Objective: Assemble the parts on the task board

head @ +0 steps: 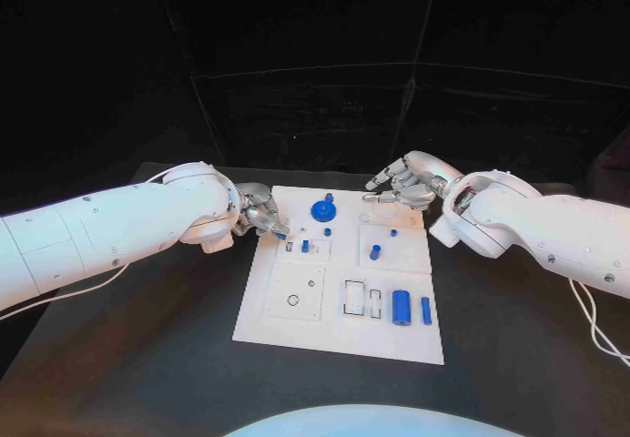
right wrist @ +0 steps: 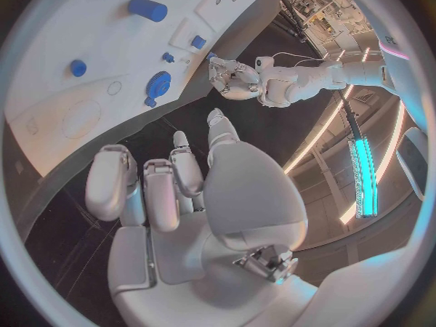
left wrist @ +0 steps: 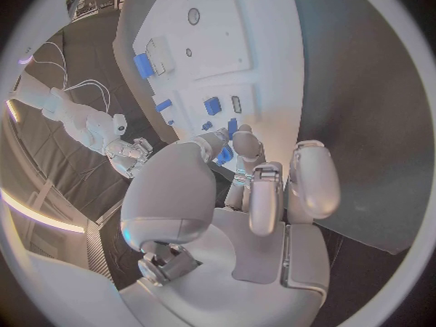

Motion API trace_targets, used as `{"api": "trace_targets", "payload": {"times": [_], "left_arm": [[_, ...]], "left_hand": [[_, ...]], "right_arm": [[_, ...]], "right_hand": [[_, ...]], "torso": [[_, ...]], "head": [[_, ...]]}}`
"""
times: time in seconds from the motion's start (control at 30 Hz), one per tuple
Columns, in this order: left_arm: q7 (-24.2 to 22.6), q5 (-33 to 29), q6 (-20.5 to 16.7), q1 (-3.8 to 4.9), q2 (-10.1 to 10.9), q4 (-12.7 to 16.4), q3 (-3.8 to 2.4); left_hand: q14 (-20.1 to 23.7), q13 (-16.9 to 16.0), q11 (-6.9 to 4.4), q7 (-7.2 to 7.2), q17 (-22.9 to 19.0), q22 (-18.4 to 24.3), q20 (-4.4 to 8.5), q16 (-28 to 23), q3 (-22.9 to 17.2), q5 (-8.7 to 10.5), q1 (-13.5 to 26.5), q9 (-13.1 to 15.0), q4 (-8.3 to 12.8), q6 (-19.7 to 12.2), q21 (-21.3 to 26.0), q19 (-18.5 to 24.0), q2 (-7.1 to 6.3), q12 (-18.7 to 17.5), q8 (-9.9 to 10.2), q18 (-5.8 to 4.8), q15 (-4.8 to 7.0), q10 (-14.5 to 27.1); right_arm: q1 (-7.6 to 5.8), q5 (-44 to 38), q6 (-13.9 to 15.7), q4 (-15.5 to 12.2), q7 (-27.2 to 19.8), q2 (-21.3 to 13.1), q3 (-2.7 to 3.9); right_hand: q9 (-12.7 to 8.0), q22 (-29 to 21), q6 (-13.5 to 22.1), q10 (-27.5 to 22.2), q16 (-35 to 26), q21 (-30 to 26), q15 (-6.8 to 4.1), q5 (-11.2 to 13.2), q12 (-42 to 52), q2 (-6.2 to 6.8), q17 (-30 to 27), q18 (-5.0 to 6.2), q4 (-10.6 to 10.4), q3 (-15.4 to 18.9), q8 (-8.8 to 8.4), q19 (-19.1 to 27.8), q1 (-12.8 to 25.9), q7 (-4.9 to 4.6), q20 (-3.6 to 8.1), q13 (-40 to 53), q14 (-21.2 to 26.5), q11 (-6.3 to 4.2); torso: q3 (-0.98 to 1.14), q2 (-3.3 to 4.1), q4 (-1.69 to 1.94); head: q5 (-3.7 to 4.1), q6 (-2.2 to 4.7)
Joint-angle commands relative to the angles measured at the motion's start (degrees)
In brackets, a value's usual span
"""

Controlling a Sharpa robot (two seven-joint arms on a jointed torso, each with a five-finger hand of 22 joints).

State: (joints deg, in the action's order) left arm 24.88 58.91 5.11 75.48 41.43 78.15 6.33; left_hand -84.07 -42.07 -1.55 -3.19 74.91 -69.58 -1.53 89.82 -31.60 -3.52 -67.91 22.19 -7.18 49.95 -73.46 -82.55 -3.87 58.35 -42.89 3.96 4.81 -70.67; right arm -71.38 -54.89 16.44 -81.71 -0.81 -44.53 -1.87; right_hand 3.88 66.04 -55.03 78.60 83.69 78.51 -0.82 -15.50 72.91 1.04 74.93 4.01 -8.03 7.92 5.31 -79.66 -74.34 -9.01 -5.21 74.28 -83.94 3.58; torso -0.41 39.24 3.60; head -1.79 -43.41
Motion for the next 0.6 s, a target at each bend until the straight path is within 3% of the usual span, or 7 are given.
{"api": "trace_targets", "payload": {"times": [0.03,0.37,0.6], "left_arm": [[0.45,-0.53,-3.07,-0.33,0.03,0.92,0.16],[1.05,1.27,-2.07,-1.55,-0.78,0.61,0.43],[1.63,1.59,-1.08,-1.94,-1.16,0.3,0.48]], "left_hand": [[-5.93,-0.08,0.0,0.49,15.09,-0.05,0.17,0.18,-7.41,-0.13,0.51,0.06,7.01,-0.05,-0.03,-0.34,0.04,0.38,-0.35,0.64,0.13,-0.49],[-5.93,-0.2,-0.03,0.52,15.09,-0.08,0.19,0.18,-7.52,-0.12,0.62,0.09,7.08,-0.02,-0.05,-0.36,-0.06,0.49,-0.43,0.63,0.15,-0.6],[-5.93,-0.35,-0.06,0.56,15.09,-0.12,0.21,0.18,-7.65,-0.1,0.77,0.12,7.16,-0.01,-0.07,-0.38,-0.18,0.64,-0.52,0.62,0.17,-0.73]], "right_arm": [[-0.11,-0.14,-0.36,0.0,-0.28,0.03,0.03],[-0.11,-0.26,-0.29,0.02,-0.02,0.08,0.03],[-0.11,-0.31,-0.26,-0.03,0.04,0.08,0.03]], "right_hand": [[0.1,-0.07,0.02,-0.27,-0.33,-0.28,0.0,-0.38,-0.23,-0.36,2.69,0.73,0.0,0.46,0.3,0.52,0.13,0.45,-0.03,-0.03,-3.36,0.03],[0.1,-0.07,0.02,-0.27,-0.33,-0.28,0.0,-0.38,-0.23,-0.36,2.69,0.73,0.0,0.46,0.3,0.52,0.13,0.45,-0.03,-0.03,-3.36,0.03],[0.11,-0.17,-0.02,-0.3,-0.38,-0.34,0.0,-0.43,-0.26,-0.43,2.61,0.75,-0.01,0.55,0.35,0.56,0.14,0.47,-0.03,-0.07,-3.34,0.02]], "torso": [[0.01,0.08,-0.04],[0.04,0.04,0.03],[0.04,0.05,-0.07]], "head": [[-0.22,-0.08],[-0.22,-0.17],[-0.34,-0.23]]}}
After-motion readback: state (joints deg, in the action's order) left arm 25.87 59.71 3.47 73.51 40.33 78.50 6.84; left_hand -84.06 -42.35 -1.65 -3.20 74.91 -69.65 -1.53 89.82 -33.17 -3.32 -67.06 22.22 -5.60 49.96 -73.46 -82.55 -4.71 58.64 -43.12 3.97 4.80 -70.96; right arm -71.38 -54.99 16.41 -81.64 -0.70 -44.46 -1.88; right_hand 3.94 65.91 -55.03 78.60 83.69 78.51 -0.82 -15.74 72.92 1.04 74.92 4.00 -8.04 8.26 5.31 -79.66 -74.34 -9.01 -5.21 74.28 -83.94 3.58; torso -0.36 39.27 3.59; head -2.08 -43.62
